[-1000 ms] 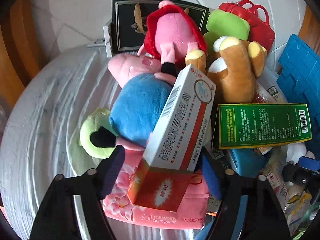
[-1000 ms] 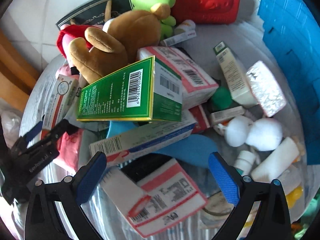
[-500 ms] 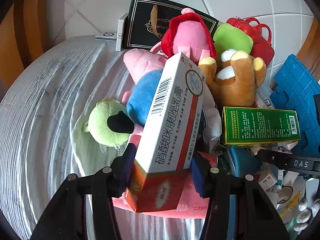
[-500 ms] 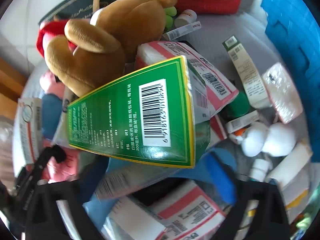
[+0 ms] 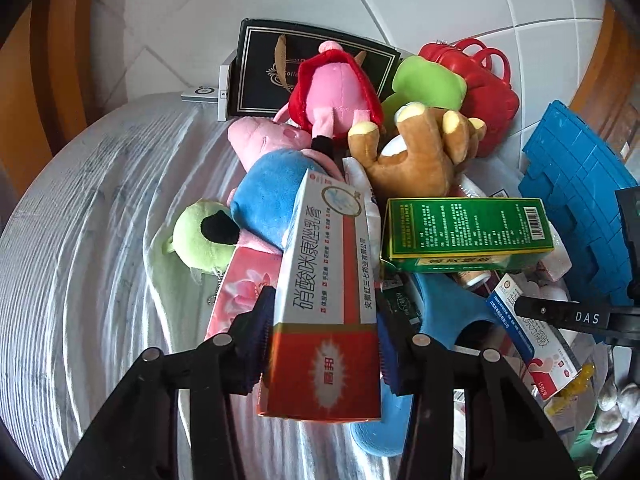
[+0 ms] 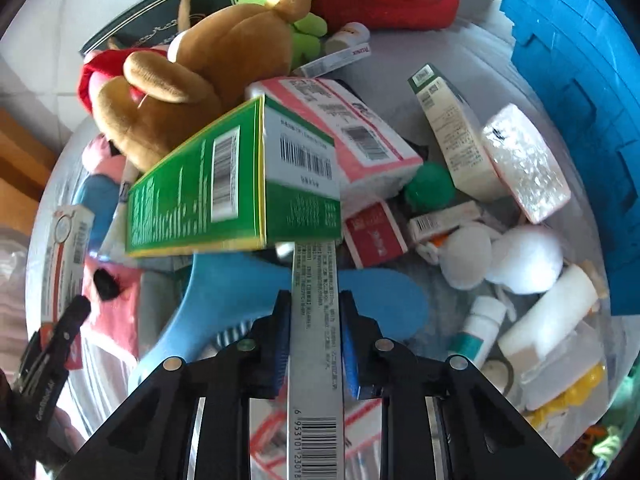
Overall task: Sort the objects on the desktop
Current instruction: 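Grasp the red-white ointment box with left tool while right tool grasps a slim white box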
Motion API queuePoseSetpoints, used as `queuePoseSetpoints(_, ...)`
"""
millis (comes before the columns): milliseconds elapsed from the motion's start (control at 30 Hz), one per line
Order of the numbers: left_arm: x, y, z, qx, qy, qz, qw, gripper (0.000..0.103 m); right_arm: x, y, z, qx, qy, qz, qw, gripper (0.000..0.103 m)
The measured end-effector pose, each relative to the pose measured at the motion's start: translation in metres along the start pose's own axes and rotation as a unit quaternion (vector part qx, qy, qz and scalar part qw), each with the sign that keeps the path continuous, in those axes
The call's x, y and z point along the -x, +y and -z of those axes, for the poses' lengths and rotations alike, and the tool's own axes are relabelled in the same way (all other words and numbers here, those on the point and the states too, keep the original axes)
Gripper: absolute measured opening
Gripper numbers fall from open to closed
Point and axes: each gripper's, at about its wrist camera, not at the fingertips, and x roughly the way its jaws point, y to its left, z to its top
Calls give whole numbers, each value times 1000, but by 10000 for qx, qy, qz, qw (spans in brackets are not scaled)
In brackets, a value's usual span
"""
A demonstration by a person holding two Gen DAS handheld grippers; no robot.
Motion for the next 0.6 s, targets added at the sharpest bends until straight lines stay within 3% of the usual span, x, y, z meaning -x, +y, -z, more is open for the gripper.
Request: queuePoseSetpoints(600, 74, -51, 27, -467, -380, 126, 9981, 41, 73, -18, 41, 209, -906, -434, 9947, 22)
